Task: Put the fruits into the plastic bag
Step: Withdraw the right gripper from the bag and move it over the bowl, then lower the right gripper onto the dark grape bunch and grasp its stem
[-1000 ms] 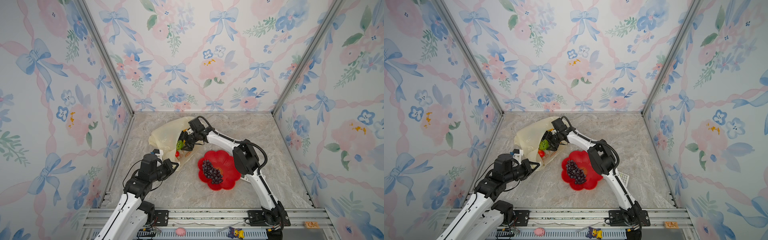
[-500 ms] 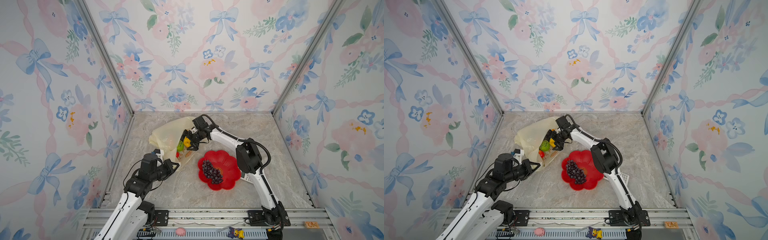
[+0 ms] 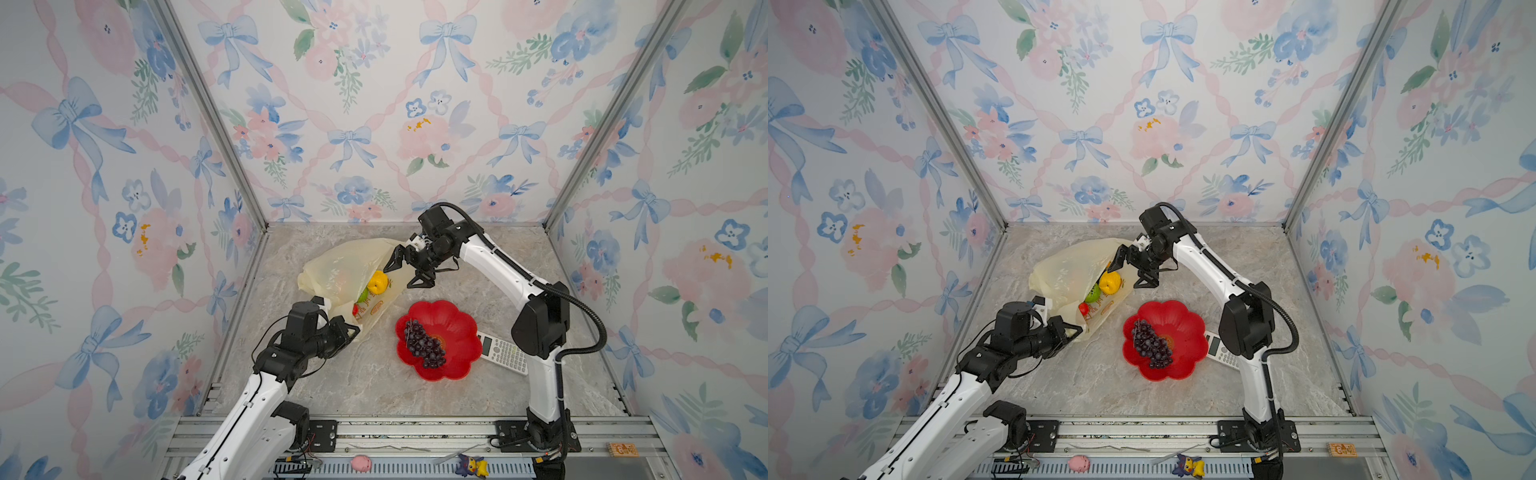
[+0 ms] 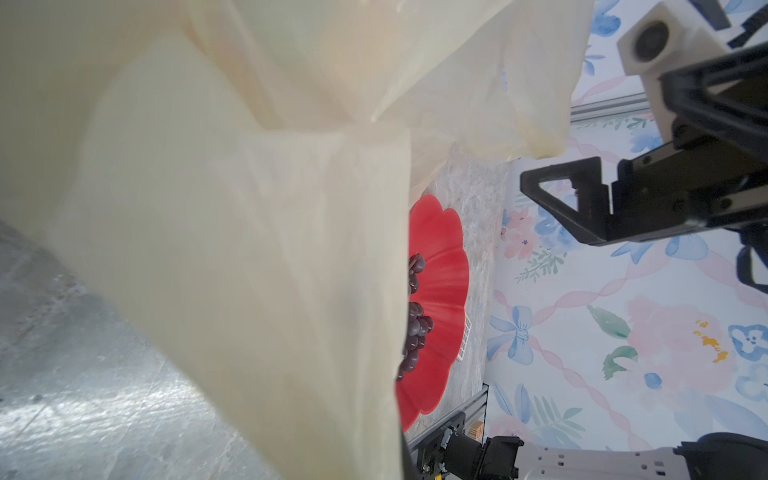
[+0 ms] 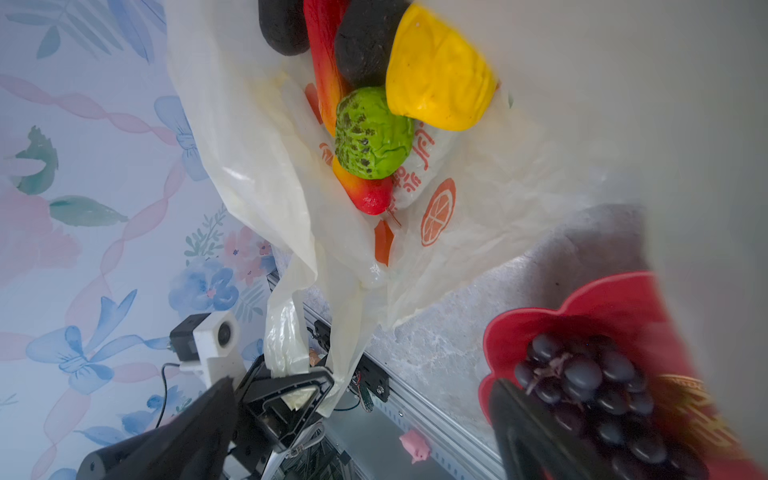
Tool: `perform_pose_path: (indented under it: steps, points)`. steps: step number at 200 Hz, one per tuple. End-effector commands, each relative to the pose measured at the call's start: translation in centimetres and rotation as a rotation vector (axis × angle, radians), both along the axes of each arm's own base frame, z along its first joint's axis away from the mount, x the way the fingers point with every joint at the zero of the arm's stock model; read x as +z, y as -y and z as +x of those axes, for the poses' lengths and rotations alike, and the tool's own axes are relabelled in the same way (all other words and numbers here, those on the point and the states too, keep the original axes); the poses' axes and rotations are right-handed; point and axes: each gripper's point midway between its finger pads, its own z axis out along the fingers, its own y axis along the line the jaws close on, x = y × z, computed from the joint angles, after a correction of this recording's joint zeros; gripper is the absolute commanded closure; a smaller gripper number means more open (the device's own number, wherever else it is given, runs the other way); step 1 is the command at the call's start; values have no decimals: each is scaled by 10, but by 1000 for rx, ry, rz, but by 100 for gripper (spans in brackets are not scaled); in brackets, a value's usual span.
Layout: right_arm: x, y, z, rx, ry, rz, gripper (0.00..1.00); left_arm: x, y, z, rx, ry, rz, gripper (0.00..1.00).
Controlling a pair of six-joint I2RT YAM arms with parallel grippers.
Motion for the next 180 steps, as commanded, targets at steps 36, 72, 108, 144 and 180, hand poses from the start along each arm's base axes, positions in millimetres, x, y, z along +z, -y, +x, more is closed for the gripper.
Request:
perform_pose_path:
  steps: [36, 72, 108, 144, 180]
  points:
    - [34, 60, -33, -14, 66, -67, 4, 1, -6, 3, 13, 20, 30, 100]
    - [34, 96, -36, -103, 109, -81, 4, 0, -7, -1, 20, 25, 19, 100]
    - [8, 118, -61, -166, 80, -92, 4, 4, -9, -4, 28, 53, 10, 100]
    - [-27, 127, -80, -221, 41, -115, 4, 5, -10, -5, 35, 61, 5, 100]
    - [-55, 126, -89, -199, 32, -187, 4, 8, -11, -6, 36, 72, 0, 100]
